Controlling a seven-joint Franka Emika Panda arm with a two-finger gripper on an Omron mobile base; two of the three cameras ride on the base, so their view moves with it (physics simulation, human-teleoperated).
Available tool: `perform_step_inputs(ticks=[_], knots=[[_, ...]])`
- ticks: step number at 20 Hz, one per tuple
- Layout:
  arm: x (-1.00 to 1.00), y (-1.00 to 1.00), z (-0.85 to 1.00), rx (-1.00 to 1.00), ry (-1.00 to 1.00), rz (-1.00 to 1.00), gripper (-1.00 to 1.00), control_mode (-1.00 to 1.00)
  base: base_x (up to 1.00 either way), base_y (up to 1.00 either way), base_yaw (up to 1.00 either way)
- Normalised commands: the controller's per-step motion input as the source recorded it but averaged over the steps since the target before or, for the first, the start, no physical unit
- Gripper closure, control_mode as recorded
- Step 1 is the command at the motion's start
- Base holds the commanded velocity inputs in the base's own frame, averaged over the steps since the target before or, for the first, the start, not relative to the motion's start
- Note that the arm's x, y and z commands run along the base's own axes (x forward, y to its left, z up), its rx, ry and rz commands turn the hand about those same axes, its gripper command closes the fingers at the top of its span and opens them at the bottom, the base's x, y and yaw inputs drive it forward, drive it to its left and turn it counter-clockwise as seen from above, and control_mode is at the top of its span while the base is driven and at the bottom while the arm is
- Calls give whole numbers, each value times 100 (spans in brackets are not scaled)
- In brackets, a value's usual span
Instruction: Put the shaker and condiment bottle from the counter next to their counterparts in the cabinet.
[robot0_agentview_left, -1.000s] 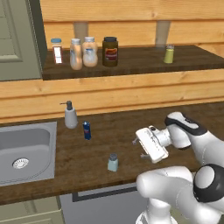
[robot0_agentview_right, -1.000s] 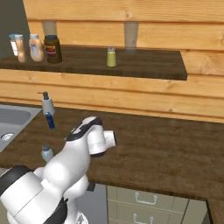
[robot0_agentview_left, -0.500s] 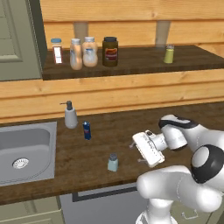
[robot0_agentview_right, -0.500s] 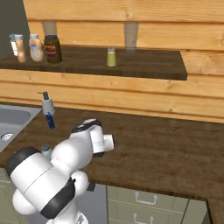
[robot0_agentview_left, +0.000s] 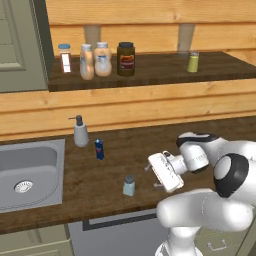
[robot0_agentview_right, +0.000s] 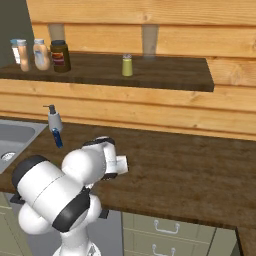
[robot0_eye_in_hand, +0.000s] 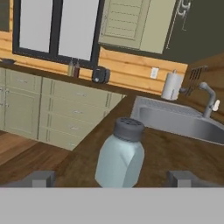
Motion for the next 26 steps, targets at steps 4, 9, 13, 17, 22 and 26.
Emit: perform_step_inputs(ticks=[4, 9, 13, 17, 22, 26], knots=[[44, 27, -9, 0, 0, 0, -100, -100, 0, 0, 0], [7, 4, -3, 0, 2, 0, -100, -100, 0, 0, 0], [-29, 0, -2, 0, -1, 0, -100, -100, 0, 0, 0], [-14, 21, -11, 0, 0, 0, -100, -100, 0, 0, 0], [2, 33, -2, 0, 0, -2, -100, -100, 0, 0, 0], [0, 24, 0, 0, 0, -1, -100, -100, 0, 0, 0]])
